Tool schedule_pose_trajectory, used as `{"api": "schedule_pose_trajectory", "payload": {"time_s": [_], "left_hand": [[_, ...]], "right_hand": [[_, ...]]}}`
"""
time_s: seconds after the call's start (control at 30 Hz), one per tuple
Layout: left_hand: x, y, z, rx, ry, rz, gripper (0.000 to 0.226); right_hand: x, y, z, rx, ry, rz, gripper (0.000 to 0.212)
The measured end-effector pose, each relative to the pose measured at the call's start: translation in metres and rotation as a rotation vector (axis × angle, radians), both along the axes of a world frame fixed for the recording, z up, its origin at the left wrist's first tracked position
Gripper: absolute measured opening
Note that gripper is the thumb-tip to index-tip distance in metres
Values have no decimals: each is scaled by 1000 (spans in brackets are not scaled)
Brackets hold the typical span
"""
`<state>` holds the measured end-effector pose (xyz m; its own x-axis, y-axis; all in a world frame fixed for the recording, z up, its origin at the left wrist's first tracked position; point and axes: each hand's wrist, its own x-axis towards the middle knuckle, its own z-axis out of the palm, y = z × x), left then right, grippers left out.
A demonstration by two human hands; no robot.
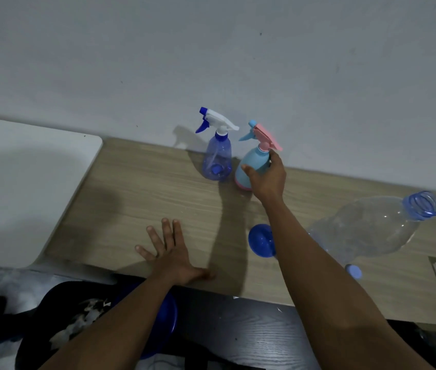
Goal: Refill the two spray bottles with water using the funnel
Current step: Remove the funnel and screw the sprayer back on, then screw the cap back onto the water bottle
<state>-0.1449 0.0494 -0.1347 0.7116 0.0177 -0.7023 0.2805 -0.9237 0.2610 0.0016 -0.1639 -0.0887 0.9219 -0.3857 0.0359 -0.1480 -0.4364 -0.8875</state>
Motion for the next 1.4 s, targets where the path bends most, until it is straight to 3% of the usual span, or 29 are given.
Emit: {"api": "schedule_pose_trajectory", "payload": {"time_s": [0.4,0.63,0.87,1.1,1.4], "left_hand": [[1,1,-1,-12,5,3,168],[-1,0,-1,7,-8,2,168],[-4,1,5,3,-11,14,171],[-20,-9,0,-30,-197,73,162],[-44,-66,-4,-59,-301,-30,146]], "right_hand": [[11,-4,-14,13,18,40,70],[-14,-3,-9,96,24,-29,95],[-112,-2,-26,92,-2,22,62],[-219,-43,-34,-75,-82,237,27],[-225,-81,-20,-159,-147,436,23]]}}
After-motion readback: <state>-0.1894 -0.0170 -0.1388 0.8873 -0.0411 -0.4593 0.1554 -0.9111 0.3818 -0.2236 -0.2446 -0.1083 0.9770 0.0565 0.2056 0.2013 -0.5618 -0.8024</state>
